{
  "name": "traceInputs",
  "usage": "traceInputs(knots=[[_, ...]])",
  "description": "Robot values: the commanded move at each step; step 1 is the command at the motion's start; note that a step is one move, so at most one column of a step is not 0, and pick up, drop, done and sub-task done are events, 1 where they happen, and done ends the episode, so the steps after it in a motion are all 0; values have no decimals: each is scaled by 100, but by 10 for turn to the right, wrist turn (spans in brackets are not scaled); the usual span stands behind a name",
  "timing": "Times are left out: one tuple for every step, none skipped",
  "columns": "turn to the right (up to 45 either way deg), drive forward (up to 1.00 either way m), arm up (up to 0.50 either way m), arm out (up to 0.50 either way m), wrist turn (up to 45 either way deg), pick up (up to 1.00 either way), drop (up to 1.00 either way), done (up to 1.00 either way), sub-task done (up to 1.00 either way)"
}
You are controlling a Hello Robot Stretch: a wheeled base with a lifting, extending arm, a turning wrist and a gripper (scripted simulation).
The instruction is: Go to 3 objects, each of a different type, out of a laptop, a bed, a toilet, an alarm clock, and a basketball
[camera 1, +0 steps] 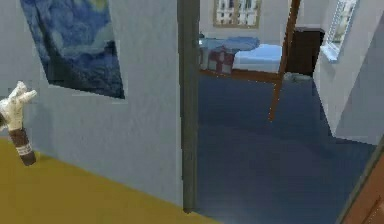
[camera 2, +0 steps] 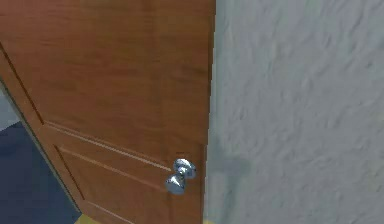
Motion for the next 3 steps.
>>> traceInputs(knots=[[240,0,0,0,0,0,0,0,0],[0,100,0,0,0,0,0,0,0],[30,0,0,0,0,0,0,0,0]])
